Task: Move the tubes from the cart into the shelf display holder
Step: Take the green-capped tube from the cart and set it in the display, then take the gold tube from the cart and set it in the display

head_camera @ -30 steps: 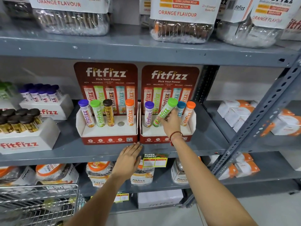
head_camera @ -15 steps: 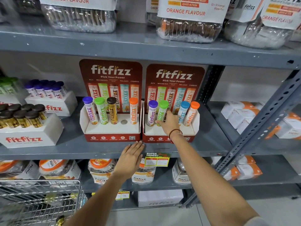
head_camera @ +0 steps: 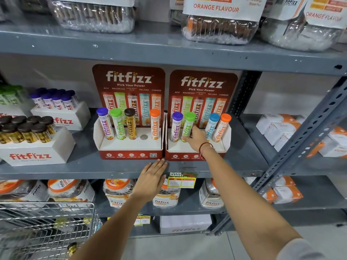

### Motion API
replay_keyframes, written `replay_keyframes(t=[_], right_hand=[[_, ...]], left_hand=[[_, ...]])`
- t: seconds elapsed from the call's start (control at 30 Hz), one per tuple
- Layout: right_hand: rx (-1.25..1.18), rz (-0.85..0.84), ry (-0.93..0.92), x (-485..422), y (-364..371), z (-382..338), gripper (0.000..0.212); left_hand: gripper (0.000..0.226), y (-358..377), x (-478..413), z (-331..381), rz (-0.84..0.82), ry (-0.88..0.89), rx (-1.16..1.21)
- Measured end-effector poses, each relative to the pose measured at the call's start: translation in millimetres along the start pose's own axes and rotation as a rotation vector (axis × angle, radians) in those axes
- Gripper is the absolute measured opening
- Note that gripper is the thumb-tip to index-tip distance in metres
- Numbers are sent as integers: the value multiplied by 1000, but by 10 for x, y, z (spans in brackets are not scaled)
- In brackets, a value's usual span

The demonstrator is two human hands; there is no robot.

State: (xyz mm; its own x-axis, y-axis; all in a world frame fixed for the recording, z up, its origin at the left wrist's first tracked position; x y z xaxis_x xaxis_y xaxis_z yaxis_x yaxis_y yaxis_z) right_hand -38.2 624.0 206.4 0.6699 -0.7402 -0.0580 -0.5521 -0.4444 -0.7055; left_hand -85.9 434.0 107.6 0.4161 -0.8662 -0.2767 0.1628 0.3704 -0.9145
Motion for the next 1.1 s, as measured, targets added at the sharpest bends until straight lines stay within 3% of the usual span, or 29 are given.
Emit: replay_keyframes(t=[0.2,0.33,0.43,0.5,0.87,1.0,1.1], right_hand=[[-29,54,-10,58,2,5,41],[-146,285,70,311,74,62,16],[-161,509,91,698,166,-45,16],[-220,511,23,885,369,-201,16],[-194,-289,-340,1773,2527,-1363,10],[-18,-567,-442,2299,3339,-1420,10],[140,-794,-412,2637,3933,-1279,4]], left_hand=[[49,-87,36,48,41,2,23],[34,-336,88,31,165,-56,90],[25,-557,202,-114,242,-110,112],[22,-685,361,-294,271,-175,118],[33,-1009,2440,-1263,367,-769,119],[13,-827,3273,-1428,303,-974,82],[7,-663,3694,-1427,233,-1039,0]])
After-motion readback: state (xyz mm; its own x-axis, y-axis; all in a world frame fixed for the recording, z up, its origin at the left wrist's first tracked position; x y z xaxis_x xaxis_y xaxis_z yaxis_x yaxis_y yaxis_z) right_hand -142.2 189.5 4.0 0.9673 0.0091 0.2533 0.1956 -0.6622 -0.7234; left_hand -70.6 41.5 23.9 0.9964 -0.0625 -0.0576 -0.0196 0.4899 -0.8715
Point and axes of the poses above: each hand's wrist, its own x-axis away from the middle knuckle, its own y-axis out of the palm, z = x × y, the point moved 4 cm from there along -x, towards the middle knuckle, and after that the axes turned 6 degrees about z, right-handed, at the moved point
